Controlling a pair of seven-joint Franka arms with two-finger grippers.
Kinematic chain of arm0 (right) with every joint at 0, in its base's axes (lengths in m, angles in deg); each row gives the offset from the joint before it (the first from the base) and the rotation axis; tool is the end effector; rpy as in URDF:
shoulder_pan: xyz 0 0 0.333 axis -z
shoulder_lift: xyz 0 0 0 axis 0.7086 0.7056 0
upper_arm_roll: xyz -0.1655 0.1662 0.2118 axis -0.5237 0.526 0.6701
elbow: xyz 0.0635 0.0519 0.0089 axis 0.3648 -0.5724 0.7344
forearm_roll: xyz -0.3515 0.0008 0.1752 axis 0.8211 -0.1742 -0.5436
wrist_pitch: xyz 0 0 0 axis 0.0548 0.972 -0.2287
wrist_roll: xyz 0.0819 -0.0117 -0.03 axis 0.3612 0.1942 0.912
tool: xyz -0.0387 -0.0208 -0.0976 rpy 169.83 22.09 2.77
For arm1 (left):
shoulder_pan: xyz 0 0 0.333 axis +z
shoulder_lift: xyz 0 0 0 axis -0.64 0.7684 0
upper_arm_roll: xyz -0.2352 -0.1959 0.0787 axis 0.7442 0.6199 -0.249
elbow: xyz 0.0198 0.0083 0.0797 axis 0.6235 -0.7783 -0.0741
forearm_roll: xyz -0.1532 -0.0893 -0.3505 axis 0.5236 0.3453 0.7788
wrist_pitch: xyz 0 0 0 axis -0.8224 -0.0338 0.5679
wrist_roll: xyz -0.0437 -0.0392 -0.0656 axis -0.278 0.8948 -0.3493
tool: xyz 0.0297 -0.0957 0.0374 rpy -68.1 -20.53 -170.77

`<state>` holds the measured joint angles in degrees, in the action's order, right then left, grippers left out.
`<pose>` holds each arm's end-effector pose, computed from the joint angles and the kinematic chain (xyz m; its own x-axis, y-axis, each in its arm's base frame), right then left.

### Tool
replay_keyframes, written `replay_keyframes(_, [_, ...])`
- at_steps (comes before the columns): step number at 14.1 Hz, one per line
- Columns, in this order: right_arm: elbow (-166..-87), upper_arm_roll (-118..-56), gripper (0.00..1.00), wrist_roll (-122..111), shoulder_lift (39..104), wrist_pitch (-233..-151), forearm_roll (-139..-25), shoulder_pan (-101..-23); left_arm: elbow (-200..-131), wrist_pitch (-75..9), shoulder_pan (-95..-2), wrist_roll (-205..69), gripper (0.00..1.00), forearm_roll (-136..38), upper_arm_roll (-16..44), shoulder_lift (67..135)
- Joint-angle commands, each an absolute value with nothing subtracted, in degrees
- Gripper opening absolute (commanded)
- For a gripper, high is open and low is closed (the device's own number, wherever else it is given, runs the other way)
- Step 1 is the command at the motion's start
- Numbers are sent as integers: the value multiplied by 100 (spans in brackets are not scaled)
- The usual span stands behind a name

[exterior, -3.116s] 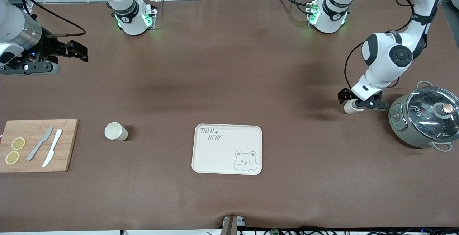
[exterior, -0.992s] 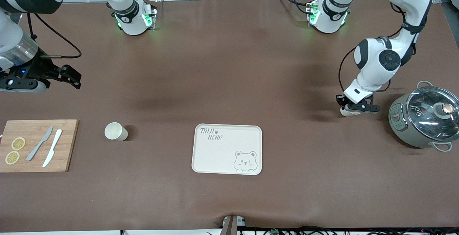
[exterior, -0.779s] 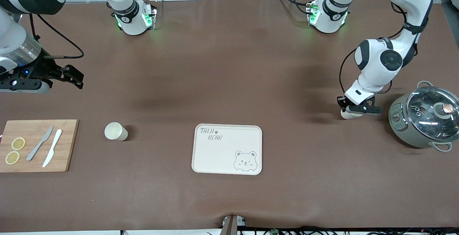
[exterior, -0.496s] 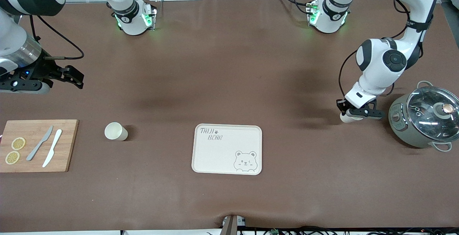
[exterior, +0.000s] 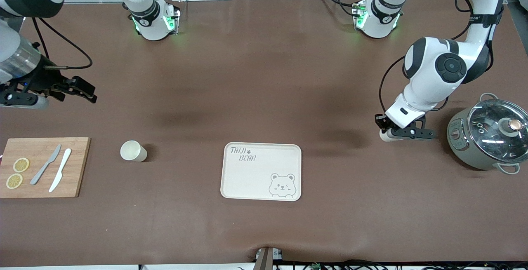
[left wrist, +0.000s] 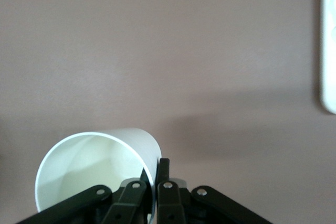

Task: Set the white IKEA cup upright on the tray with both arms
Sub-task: 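Lift the cup with the left gripper and carry it toward the tray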

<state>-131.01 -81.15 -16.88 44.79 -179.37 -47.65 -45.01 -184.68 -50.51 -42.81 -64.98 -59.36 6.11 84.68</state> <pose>0.5504 0.0073 0.5631 0.9925 -0.1158 0.0404 -0.1139 -0.9924 -0.0459 0.5687 -0.1339 0.3656 0.9912 -0.0752 0.1092 -0.0789 -0.9964 0.0302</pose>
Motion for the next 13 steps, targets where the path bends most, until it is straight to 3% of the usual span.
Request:
replay_keyframes(1, [-13144, -8067, 100, -1698, 4414, -17971, -4883, -4407, -17842, -4563, -4575, -5888, 0, -6300, 677, 8700])
replay_keyframes(5, [-13152, -8067, 100, -1698, 4414, -17918, -4883, -4407, -16752, -3648, -5191, -4894, 0, -6846, 686, 9236])
replay_keyframes(13, [-13152, -8067, 100, -1671, 4414, -17883, -4874, -4398, -14924, -2926, -6325, -3277, 0, -7592, 598, 10702])
